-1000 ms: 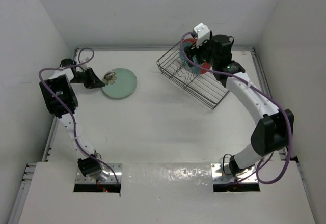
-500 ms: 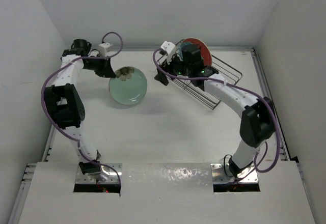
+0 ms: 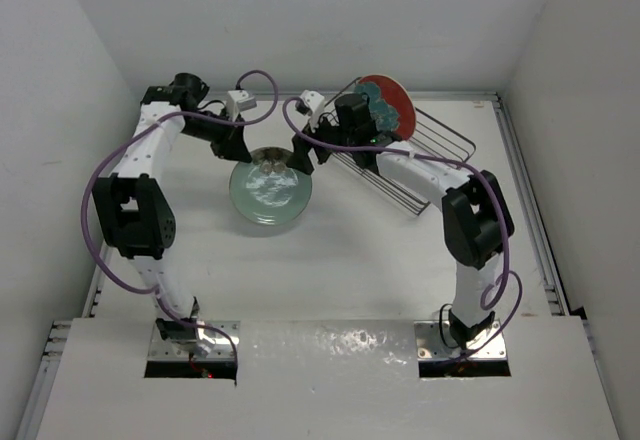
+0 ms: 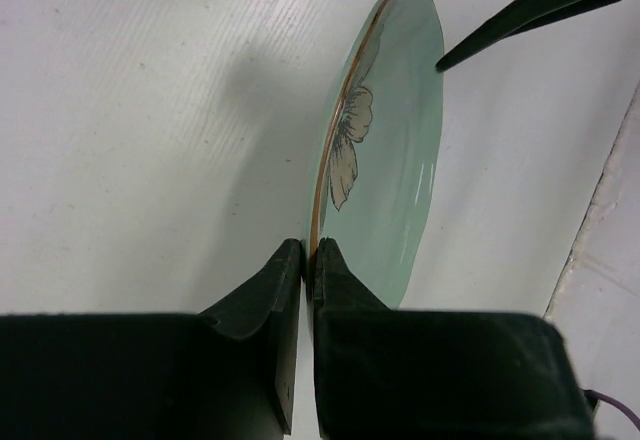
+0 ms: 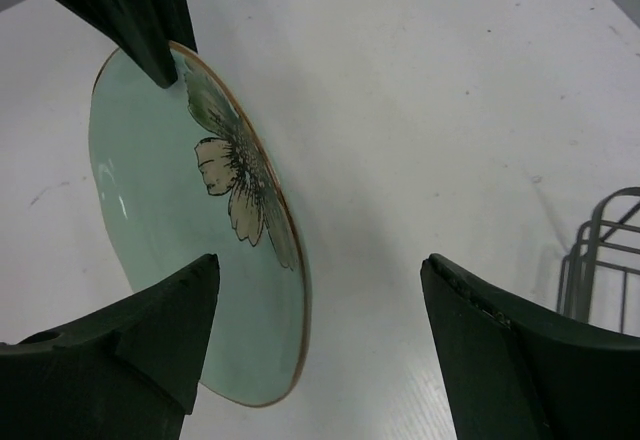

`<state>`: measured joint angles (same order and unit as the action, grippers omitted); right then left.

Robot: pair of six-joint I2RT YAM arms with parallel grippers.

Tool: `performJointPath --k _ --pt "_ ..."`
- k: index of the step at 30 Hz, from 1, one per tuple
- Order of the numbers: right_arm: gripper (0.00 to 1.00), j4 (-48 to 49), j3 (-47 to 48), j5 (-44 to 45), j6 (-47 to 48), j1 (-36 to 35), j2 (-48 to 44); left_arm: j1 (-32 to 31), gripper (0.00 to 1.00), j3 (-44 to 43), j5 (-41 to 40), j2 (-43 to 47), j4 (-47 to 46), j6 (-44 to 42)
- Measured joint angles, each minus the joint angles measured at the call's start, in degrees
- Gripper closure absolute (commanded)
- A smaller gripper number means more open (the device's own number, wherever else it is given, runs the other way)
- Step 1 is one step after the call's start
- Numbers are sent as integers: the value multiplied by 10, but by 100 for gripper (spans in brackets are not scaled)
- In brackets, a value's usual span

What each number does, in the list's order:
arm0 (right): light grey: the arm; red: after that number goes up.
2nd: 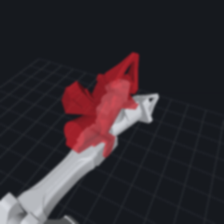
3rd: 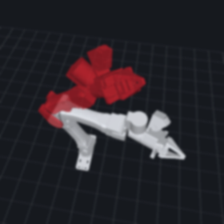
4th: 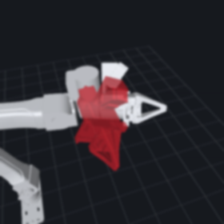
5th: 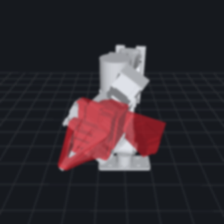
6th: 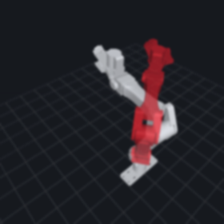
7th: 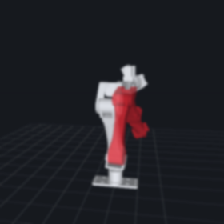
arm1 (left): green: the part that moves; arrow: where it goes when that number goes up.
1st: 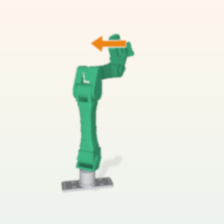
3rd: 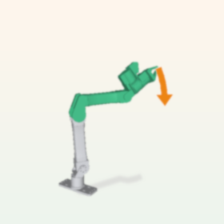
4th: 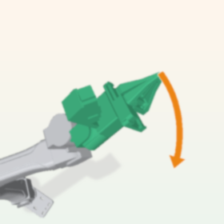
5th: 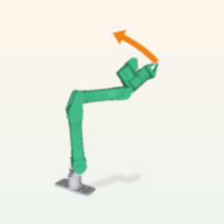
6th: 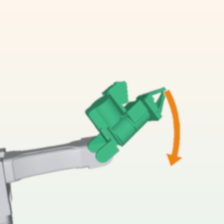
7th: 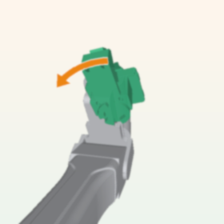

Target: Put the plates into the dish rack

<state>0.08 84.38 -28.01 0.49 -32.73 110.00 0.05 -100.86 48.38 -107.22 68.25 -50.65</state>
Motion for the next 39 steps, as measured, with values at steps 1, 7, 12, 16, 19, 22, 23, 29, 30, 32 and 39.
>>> performJointPath --k 1,7,12,16,19,22,23,29,30,32,39 --pt "19 2 0 -5 -5 0 3 -2 100 -2 4 4 3 -4" --pt "64 12 1 -22 -28 -15 34 -4 100 -2 26 18 10 -16" --pt "100 12 3 -59 -66 -26 54 -1 100 -3 23 19 -7 -28" --pt "100 10 3 -60 -75 -26 52 -1 96 -4 23 20 -13 -14" --pt "100 7 3 -46 -70 -25 44 -2 48 -4 25 20 -37 23" --pt "100 -13 3 -14 -59 -24 31 -4 2 -10 28 24 -68 85" --pt "100 -22 3 -6 -56 -23 25 -4 1 -12 21 27 -83 109" --pt "100 -52 6 22 -46 1 -8 11 0 -78 -29 30 -152 243" --pt "100 -61 13 28 -43 9 -12 21 0 -92 -27 30 -168 269" --pt "100 -87 42 40 -32 24 -13 52 0 -109 -24 31 -206 317" --pt "100 -130 155 111 42 124 -28 154 0 -98 -57 34 -259 377"
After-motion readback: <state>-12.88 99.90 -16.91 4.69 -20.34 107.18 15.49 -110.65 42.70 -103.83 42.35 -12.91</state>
